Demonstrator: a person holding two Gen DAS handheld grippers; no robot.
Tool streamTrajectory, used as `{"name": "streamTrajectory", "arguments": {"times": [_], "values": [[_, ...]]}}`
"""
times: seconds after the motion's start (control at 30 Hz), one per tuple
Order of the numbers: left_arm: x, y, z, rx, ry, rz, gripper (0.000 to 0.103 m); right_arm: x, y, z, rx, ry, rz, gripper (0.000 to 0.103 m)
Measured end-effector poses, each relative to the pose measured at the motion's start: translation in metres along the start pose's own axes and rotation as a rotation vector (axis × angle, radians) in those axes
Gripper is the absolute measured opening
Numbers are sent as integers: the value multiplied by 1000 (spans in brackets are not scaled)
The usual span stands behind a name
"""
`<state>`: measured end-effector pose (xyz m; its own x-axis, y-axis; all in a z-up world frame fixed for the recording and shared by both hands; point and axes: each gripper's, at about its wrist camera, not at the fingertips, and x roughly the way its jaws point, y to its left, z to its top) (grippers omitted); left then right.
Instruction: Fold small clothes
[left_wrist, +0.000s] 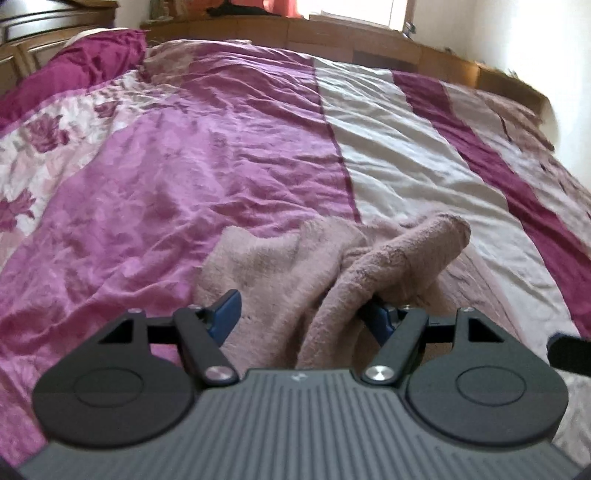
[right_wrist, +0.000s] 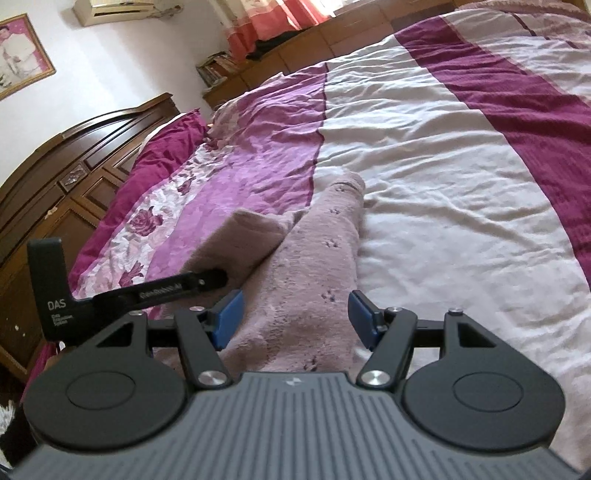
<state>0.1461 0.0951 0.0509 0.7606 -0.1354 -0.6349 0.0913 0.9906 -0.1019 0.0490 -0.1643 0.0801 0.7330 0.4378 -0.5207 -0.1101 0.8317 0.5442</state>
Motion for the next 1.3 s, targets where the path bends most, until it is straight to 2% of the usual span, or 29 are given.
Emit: {"name": "streamTrajectory", "arguments": {"times": [0.03, 0.1, 0.13, 0.2, 0.27, 0.37, 0.6, 0.67, 0.8, 0.9, 1.0, 1.03, 1.1, 1.17, 1.3], "values": [[1, 4, -1, -17, -2, 5, 65, 1, -1, 0, 6, 2, 0, 70], [4, 12, -2, -58, 7, 3, 49, 3, -3, -1, 11, 5, -1, 70], [7, 16, -3, -80, 18, -12, 45, 4, -3, -2, 12, 5, -3, 70], [9, 21, -5, -111, 25, -54, 29, 6, -4, -2, 17, 9, -7, 70], [8, 23, -5, -119, 10, -83, 17, 7, -4, -3, 26, 13, -8, 70], [4, 28, -3, -162, -5, -113, 13, 10, -4, -3, 32, 17, -6, 70], [-9, 52, 5, -242, -34, -118, 12, 18, 7, -3, 21, 26, 34, 70], [-3, 58, 5, -231, -16, -69, 12, 21, 14, -5, 0, 35, 48, 70], [10, 65, -4, -230, 22, -35, 12, 30, 20, -11, -30, 52, 43, 71], [8, 68, -7, -268, 24, -50, 14, 30, 20, -13, -33, 62, 46, 72], [0, 67, -6, -256, 46, -68, 17, 29, 15, -13, -16, 62, 47, 72], [-4, 66, -7, -246, 53, -76, 18, 30, 13, -13, -2, 62, 51, 72], [-14, 64, -10, -231, 81, -95, 34, 29, 9, -13, 15, 63, 52, 72], [-22, 63, -15, -220, 116, -143, 42, 29, 8, -14, 16, 65, 49, 72], [-36, 57, -30, -203, 170, -178, 43, 29, 11, -17, 10, 78, 30, 72]]}}
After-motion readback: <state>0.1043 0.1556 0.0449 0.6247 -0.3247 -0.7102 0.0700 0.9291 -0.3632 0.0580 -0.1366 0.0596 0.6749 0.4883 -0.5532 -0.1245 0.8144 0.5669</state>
